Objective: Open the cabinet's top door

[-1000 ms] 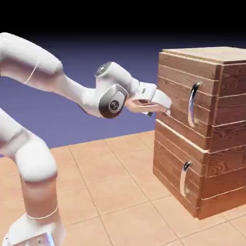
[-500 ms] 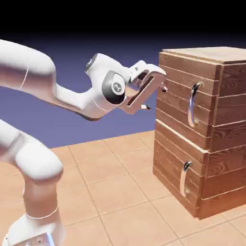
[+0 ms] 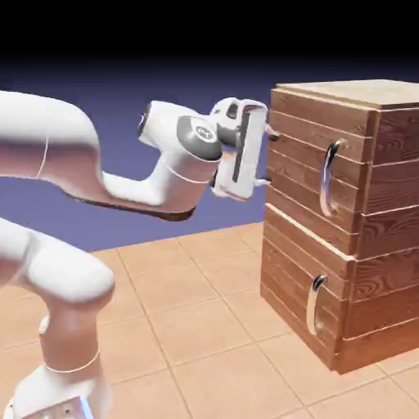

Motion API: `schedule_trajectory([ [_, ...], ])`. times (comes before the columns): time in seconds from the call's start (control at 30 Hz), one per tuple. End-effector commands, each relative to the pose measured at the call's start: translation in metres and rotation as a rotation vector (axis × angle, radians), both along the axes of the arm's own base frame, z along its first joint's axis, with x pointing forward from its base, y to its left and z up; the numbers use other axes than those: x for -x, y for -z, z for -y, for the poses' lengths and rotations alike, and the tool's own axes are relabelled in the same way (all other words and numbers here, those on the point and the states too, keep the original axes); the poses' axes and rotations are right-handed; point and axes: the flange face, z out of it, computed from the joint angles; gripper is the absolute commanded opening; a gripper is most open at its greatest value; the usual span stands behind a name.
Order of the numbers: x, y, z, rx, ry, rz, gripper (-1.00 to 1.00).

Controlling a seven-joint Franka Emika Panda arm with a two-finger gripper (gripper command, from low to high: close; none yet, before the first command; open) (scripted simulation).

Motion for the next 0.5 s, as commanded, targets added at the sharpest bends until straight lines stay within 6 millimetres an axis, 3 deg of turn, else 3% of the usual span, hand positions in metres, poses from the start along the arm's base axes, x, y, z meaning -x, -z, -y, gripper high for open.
schedule_trajectory([
  [0.0,0.0,0.001,0.003,0.043,-0.014,0.013,0.0],
  [0.47,-0.013,0.03,0.046,0.635,-0.159,0.195,0.0],
])
